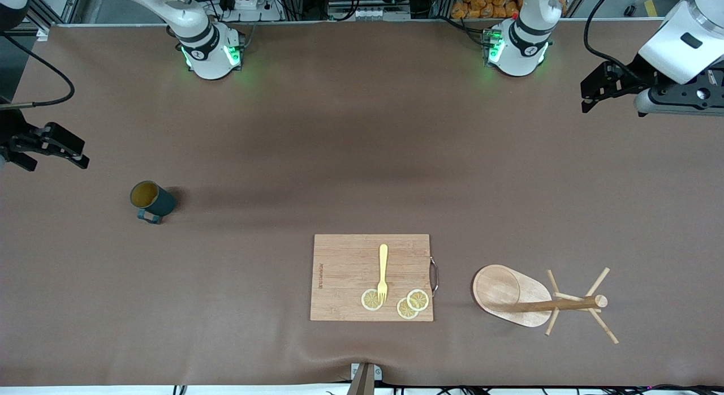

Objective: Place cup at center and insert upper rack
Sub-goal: 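Reach the right gripper down to the teal mug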

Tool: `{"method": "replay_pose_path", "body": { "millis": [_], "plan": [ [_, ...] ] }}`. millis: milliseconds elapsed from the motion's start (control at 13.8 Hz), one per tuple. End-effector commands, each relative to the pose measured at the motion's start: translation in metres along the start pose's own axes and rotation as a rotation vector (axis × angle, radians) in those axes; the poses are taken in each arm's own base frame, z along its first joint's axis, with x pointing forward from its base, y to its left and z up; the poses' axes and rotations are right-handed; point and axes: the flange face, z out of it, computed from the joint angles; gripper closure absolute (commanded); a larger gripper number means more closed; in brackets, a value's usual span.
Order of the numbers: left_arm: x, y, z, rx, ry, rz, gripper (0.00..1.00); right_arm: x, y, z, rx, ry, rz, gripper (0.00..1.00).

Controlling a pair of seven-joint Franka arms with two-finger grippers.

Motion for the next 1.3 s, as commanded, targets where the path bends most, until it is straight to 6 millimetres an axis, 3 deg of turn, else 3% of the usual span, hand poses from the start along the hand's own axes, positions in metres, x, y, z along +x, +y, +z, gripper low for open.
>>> {"method": "replay_pose_path", "body": {
  "millis": [0,435,652,797,1014,1231],
  "plan": [
    [-0.005,-0.002,-0.008,0.003,0.001,0.015,0.0,-0.003,0.0,-0.008,-0.017,0.005,0.0,0.0],
    [-0.004,-0.001,-0.006,0.003,-0.003,0.013,0.0,0.002,0.006,0.003,0.0,-0.006,0.006,0.0],
    [-0.004,-0.001,-0.006,0.005,-0.003,0.007,0.0,0.021,0.005,0.056,-0.02,-0.088,-0.004,0.0],
    [-0.004,0.001,-0.005,0.005,-0.005,0.015,0.0,0.026,0.009,0.066,-0.012,-0.089,0.005,0.0],
    [-0.001,-0.001,-0.001,0.004,-0.013,0.009,0.0,0.031,-0.003,0.093,-0.019,-0.13,-0.013,0.0],
    [-0.004,-0.003,0.0,0.005,-0.019,0.012,0.0,0.024,0.002,0.161,-0.041,-0.14,-0.01,0.0]
  ]
}}
